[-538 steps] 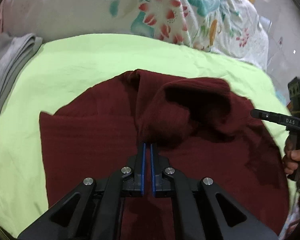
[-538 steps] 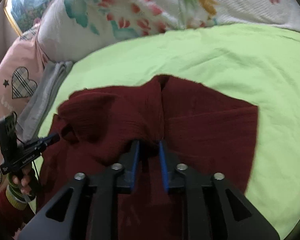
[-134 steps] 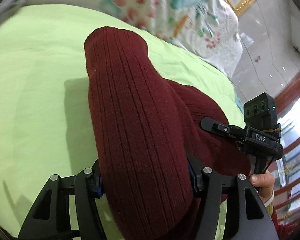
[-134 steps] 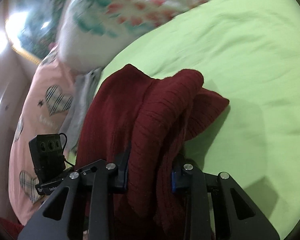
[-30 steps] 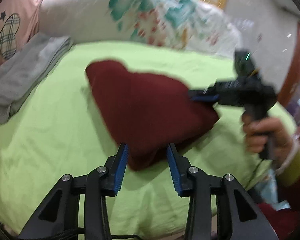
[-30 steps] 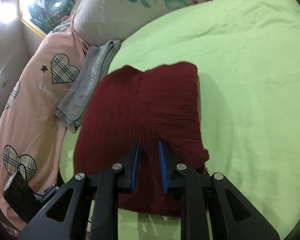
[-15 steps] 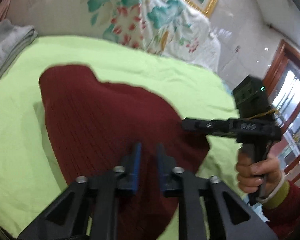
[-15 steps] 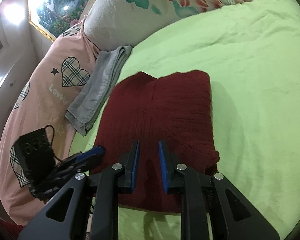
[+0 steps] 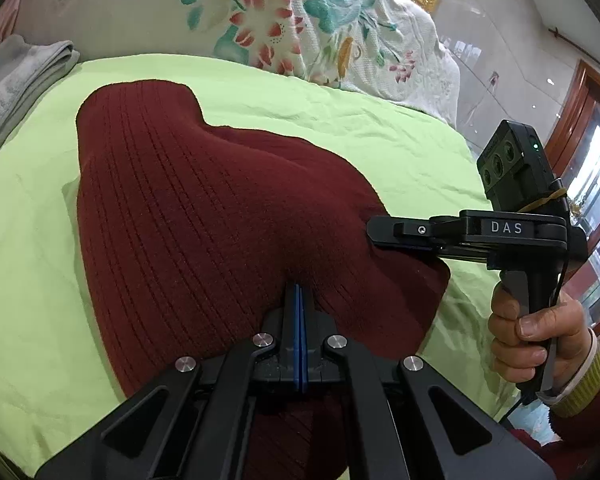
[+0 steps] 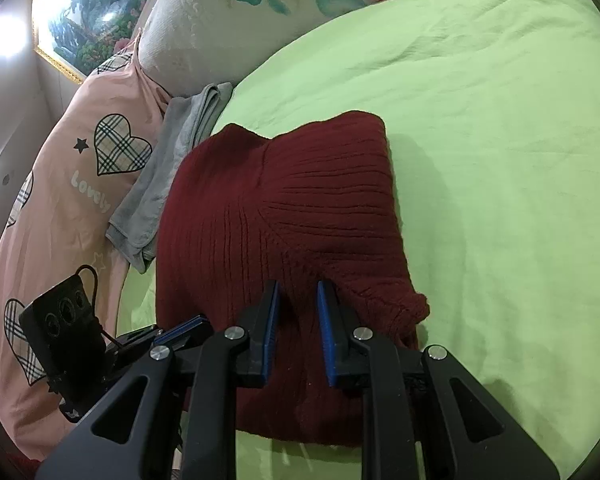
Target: Fold large clothes
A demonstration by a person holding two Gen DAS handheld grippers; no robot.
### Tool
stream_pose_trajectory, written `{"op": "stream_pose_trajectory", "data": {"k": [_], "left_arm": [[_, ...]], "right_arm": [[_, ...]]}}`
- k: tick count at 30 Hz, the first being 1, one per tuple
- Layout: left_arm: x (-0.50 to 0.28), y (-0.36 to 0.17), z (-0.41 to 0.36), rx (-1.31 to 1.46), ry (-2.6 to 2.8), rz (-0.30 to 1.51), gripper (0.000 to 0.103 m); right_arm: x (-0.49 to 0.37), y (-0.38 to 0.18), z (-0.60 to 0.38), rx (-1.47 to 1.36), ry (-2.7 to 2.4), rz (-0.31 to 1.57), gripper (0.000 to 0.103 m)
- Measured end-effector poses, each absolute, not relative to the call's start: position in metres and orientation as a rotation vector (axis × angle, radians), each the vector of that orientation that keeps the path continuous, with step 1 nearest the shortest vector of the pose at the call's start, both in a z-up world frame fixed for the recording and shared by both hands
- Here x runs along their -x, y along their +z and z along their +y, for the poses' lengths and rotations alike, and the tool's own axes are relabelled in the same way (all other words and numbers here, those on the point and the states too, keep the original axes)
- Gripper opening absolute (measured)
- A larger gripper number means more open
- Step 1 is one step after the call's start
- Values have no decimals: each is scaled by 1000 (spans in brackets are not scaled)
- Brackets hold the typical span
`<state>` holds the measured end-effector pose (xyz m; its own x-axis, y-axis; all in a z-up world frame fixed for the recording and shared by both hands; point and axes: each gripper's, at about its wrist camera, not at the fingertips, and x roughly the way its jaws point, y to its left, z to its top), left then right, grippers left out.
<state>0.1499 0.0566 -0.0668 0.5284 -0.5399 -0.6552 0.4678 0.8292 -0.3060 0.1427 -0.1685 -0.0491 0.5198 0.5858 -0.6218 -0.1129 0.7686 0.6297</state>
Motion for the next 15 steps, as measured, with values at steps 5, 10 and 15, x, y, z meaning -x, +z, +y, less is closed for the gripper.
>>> {"op": "stream_pose_trajectory", "data": {"k": [5,10,15], "left_arm": [[-141,-44,68,154,-606,799,1],[-139,-14,84,182,-516,730,30],[-179,-7,97,221,-348,758,32]], "right_arm": [[-139,-31,-165,-544,472,917,21],[-162,-8,-157,-489,471,889,21],[-207,-9,-140,-437,445,920,21]]}}
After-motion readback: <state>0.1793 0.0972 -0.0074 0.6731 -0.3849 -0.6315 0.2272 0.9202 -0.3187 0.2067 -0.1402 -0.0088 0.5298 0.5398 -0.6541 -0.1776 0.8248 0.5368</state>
